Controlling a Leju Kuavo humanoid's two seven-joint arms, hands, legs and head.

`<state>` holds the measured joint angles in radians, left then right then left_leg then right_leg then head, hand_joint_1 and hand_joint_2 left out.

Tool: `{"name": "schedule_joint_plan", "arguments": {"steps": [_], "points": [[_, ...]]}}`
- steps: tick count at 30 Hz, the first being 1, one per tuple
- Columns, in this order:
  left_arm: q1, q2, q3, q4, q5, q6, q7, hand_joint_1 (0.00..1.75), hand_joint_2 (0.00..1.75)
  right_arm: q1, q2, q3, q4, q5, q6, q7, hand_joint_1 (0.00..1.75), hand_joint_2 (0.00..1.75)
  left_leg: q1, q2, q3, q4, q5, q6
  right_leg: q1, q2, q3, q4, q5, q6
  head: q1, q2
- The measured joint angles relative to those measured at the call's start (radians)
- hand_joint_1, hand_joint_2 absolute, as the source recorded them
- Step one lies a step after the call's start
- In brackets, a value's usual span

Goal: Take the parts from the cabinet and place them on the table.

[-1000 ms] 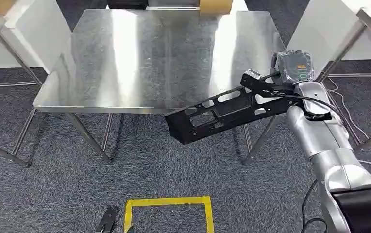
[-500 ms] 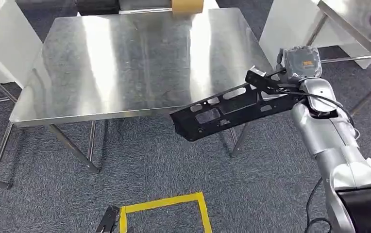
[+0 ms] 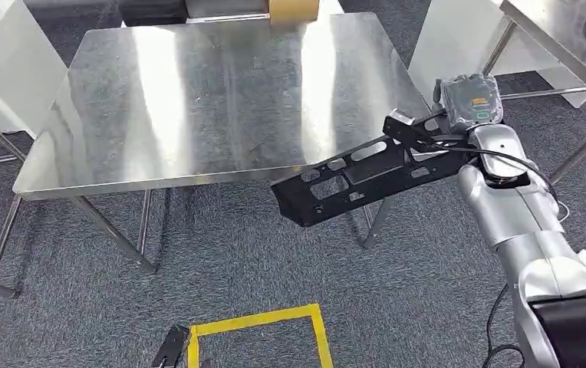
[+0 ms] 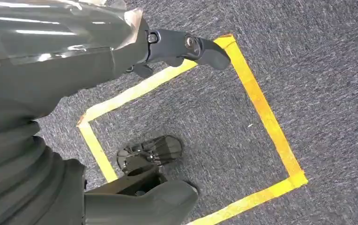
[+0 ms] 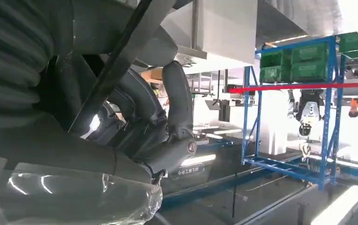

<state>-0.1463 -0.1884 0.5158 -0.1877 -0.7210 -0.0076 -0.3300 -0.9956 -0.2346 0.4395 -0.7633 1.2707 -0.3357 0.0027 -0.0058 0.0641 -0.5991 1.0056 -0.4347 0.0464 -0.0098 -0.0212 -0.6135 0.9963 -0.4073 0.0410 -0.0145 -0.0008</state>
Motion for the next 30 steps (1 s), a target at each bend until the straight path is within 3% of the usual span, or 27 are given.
{"name": "schedule_joint_plan", "arguments": {"steps": [12,13,14,17,18,19,21,22,23,24,26,27,28,29,30], "points": [[0.000,0.000,0.005,0.000,-0.002,-0.002,0.002,0.00,1.75,-0.005,0.005,0.009,0.000,0.011,0.007,0.000,1.68,1.75,-0.012,-0.003,-0.002,0.000,0.000,0.001,0.000,-0.001,0.000,0.000,0.001,0.001,0.000,0.000],[0.000,0.001,0.006,0.000,-0.004,-0.003,0.002,0.00,1.75,-0.006,0.006,0.011,0.000,0.014,0.008,0.001,1.68,1.75,-0.015,-0.004,-0.005,0.004,-0.002,0.003,-0.003,-0.001,0.002,-0.002,0.003,0.004,0.000,0.000],[0.000,0.002,0.006,0.000,-0.006,-0.005,0.002,0.00,1.75,-0.008,0.008,0.013,0.000,0.015,0.008,0.003,1.68,1.75,-0.018,-0.004,-0.007,0.010,-0.005,0.012,-0.022,-0.004,-0.001,-0.005,0.006,0.010,-0.002,0.000],[0.000,0.002,0.008,0.000,-0.015,-0.011,0.006,0.00,1.75,-0.025,0.011,0.014,0.000,0.017,0.004,-0.004,1.68,1.75,-0.010,-0.004,-0.002,-0.006,0.001,0.022,-0.008,-0.004,0.003,-0.010,0.008,0.015,-0.001,0.000],[-0.001,0.000,0.008,0.000,-0.019,-0.011,0.008,0.00,1.75,-0.034,0.010,0.014,0.001,0.018,-0.003,-0.008,1.68,1.75,-0.001,0.000,0.009,-0.019,0.009,0.024,-0.010,0.000,-0.012,0.007,-0.003,0.014,0.000,0.000],[-0.004,0.000,0.008,0.000,-0.021,-0.011,0.008,0.00,1.75,-0.046,0.010,0.014,0.002,0.018,-0.010,-0.015,1.68,1.75,-0.001,-0.001,0.010,-0.023,0.012,0.028,-0.009,0.006,-0.032,0.057,-0.032,0.007,-0.001,0.000],[-0.008,-0.003,0.008,0.000,-0.023,-0.009,0.016,0.00,1.75,-0.065,0.009,0.014,0.011,0.018,-0.020,-0.030,1.68,1.75,0.000,-0.003,0.011,-0.023,0.012,0.029,-0.011,0.012,-0.111,0.224,-0.093,-0.001,-0.001,0.000],[-0.008,-0.005,0.009,0.000,-0.024,-0.006,0.021,0.00,1.75,-0.075,0.011,0.014,0.021,0.018,-0.020,-0.042,1.68,1.75,0.000,-0.005,0.010,-0.023,0.010,0.029,-0.013,0.014,-0.147,0.292,-0.112,0.002,0.000,0.000],[-0.008,-0.007,0.009,0.000,-0.026,-0.006,0.023,0.00,1.75,-0.081,0.013,0.015,0.030,0.016,-0.020,-0.049,1.68,1.75,0.001,-0.006,0.011,-0.022,0.009,0.028,-0.014,0.014,-0.163,0.319,-0.112,0.008,-0.002,0.000],[-0.008,-0.009,0.009,0.000,-0.029,-0.005,0.026,0.00,1.75,-0.086,0.016,0.015,0.035,0.011,-0.020,-0.058,1.68,1.75,0.004,-0.007,0.013,-0.021,0.007,0.024,-0.017,0.014,-0.155,0.295,-0.097,0.017,0.000,0.000],[-0.008,-0.011,0.009,0.000,-0.032,0.000,0.029,0.00,1.75,-0.101,0.023,0.015,0.045,0.001,-0.021,-0.066,1.68,1.75,0.014,-0.009,0.018,-0.013,-0.005,0.009,-0.027,0.010,-0.076,0.129,-0.022,0.045,0.000,0.000],[-0.009,-0.013,0.009,0.000,-0.032,0.004,0.033,0.00,1.75,-0.110,0.027,0.015,0.049,-0.003,-0.022,-0.067,1.68,1.75,0.016,-0.009,0.018,-0.001,-0.014,-0.001,-0.033,-0.002,-0.033,0.039,0.011,0.056,0.000,0.000],[-0.010,-0.012,0.009,0.000,-0.033,0.010,0.035,0.00,1.75,-0.118,0.029,0.015,0.055,-0.006,-0.027,-0.072,1.68,1.75,0.008,-0.010,0.012,0.011,-0.025,-0.014,-0.023,-0.003,-0.011,0.019,-0.007,0.051,0.001,0.000],[-0.012,-0.015,0.009,0.000,-0.034,0.012,0.039,0.00,1.75,-0.120,0.031,0.014,0.057,-0.006,-0.031,-0.079,1.68,1.75,0.009,-0.008,0.011,0.014,-0.031,-0.020,-0.021,0.011,-0.015,0.017,-0.011,0.025,-0.003,0.000],[-0.012,-0.018,0.009,0.000,-0.035,0.013,0.039,0.00,1.75,-0.120,0.030,0.014,0.061,-0.008,-0.033,-0.081,1.68,1.75,0.010,-0.010,0.013,0.011,-0.036,-0.023,-0.020,0.012,-0.014,0.019,-0.017,0.013,-0.003,0.000]]}}
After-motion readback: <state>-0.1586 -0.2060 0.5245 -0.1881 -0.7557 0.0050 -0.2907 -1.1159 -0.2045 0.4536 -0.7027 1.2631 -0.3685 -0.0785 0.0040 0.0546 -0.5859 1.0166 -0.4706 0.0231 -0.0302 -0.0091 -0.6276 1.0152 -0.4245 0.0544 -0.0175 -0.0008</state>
